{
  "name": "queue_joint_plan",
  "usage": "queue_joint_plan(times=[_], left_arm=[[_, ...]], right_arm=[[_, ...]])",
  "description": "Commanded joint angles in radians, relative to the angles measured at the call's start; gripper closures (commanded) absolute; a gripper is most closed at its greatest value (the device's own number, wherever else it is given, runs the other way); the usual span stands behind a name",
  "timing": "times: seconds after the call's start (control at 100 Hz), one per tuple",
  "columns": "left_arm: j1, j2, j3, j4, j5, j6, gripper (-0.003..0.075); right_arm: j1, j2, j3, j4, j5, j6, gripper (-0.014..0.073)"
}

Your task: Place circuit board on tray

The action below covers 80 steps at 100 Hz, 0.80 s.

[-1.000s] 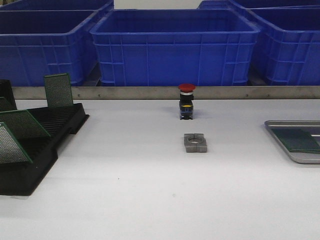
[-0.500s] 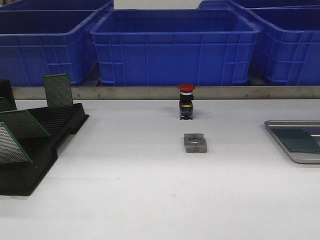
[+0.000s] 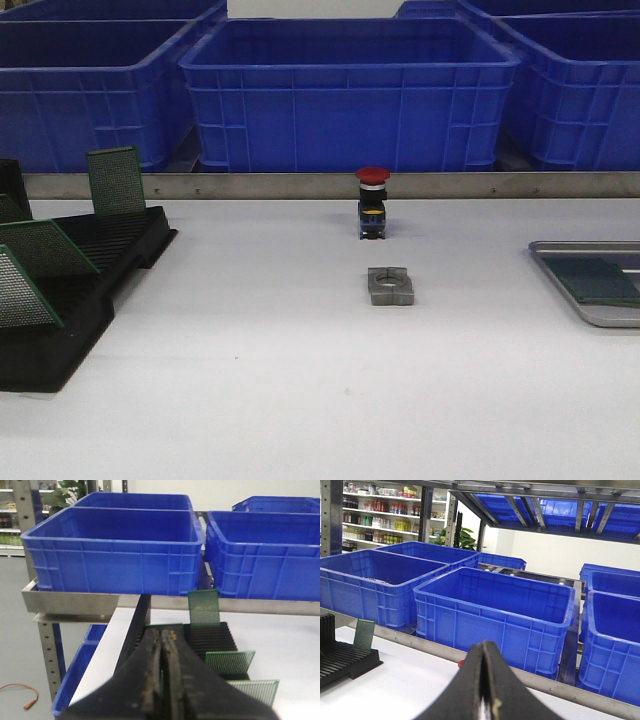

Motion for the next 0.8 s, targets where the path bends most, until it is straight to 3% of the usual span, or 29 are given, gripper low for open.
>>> queue_joint_plan(times=[0.0,0.03,0.08,0.13,0.79], left_arm=[[0.016,-0.052,0.064,0.013,-0.121,-0.034,0.0741],[0.016,-0.046,0.092,0.005,-0.154,-0.034,0.0741],[0.016,-0.046,0.066,0.005,-0.022,-0.034,0.0741],[0.013,-0.046,0.087,0.005,-0.077,-0.034,0.0741],[0.013,-0.046,0.082,-0.006,-0.056,-0.026,0.0741]], right_arm=[[-0.007,0.007,-0.025,0.044,0.010,0.000,0.0659],[-0.007,0.007,-0.025,0.044,0.010,0.000,0.0659],[-0.007,0.005,-0.024,0.044,0.011,0.000,0.0659],[-0.007,0.007,-0.024,0.044,0.013,0.000,0.0659],[-0.007,0.007,-0.024,0.044,0.018,0.000,0.0663]])
